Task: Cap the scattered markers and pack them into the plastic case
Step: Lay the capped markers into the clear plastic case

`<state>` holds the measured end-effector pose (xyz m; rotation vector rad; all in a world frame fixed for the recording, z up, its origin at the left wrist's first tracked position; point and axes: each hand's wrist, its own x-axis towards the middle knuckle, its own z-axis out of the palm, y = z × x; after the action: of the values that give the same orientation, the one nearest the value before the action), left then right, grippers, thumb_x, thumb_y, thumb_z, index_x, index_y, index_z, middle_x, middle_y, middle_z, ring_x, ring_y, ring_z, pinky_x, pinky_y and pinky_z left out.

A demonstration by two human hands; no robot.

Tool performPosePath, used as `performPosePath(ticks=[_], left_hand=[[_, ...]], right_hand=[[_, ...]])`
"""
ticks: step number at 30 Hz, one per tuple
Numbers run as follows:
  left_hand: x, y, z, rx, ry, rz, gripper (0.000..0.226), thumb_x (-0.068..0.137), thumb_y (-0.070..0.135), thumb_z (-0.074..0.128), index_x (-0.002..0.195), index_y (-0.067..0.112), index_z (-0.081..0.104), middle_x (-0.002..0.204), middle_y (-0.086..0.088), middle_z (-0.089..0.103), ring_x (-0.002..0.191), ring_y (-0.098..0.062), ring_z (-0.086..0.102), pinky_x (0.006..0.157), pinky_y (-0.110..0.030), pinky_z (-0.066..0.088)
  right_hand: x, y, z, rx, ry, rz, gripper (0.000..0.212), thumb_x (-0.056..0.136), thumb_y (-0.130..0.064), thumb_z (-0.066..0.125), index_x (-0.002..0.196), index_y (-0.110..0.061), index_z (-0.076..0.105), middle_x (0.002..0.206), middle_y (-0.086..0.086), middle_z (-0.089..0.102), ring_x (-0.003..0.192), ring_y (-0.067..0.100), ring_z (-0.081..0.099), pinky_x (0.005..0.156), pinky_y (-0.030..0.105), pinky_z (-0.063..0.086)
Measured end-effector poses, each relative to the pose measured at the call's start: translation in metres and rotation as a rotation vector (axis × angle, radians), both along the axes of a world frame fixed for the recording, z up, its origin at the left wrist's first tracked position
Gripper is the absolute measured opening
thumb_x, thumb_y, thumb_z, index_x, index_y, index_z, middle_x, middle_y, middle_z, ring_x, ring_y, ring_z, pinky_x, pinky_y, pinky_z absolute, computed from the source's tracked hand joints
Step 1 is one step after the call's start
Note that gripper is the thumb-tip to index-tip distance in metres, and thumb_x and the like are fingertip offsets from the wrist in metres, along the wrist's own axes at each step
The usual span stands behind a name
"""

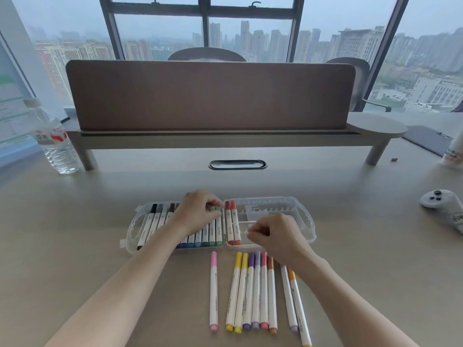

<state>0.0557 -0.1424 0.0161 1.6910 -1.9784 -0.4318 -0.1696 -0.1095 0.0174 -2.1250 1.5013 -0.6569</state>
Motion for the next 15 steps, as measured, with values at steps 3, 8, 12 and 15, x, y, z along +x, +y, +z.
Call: performPosePath(ticks=[3, 8, 12, 15], left_hand=[[0.005, 0.024, -0.006, -0.058, -0.016, 0.062, 0.018, 0.09, 0.025, 0.072, 0.108, 0.021, 0.074, 0.099, 0.009, 0.065, 0.087, -0.002, 0.059, 0.077, -0.017, 0.048], [-0.003, 0.062, -0.015, -0.106, -0.036, 0.048, 0.01, 0.091, 0.027, 0.071, 0.099, 0.026, 0.066, 0.087, 0.016, 0.058, 0.078, 0.001, 0.057, 0.065, -0.008, 0.041], [-0.008, 0.084, -0.016, -0.123, -0.011, 0.075, 0.014, 0.09, 0.03, 0.072, 0.084, 0.03, 0.06, 0.076, 0.015, 0.061, 0.07, 0.0, 0.059, 0.063, -0.013, 0.047], [-0.007, 0.096, -0.016, -0.092, 0.009, 0.072, 0.017, 0.088, 0.032, 0.074, 0.08, 0.032, 0.059, 0.069, 0.012, 0.062, 0.064, -0.003, 0.06, 0.061, -0.015, 0.05]], right_hand=[[-0.017, 0.007, 0.0, -0.005, -0.024, -0.042, 0.005, 0.087, -0.027, 0.074, 0.084, -0.026, 0.078, 0.076, -0.015, 0.071, 0.069, -0.003, 0.063, 0.062, 0.008, 0.044], [-0.04, 0.02, -0.002, 0.026, -0.088, -0.102, 0.017, 0.085, -0.021, 0.073, 0.07, -0.028, 0.073, 0.059, -0.016, 0.065, 0.058, -0.005, 0.058, 0.055, 0.008, 0.041], [-0.047, 0.033, -0.004, 0.084, -0.03, -0.066, 0.015, 0.084, -0.021, 0.072, 0.07, -0.027, 0.074, 0.062, -0.01, 0.067, 0.057, -0.003, 0.058, 0.055, 0.012, 0.045], [-0.047, 0.043, -0.007, 0.11, -0.002, -0.024, 0.017, 0.085, -0.026, 0.074, 0.068, -0.031, 0.071, 0.062, -0.012, 0.067, 0.058, -0.003, 0.059, 0.053, 0.012, 0.044]])
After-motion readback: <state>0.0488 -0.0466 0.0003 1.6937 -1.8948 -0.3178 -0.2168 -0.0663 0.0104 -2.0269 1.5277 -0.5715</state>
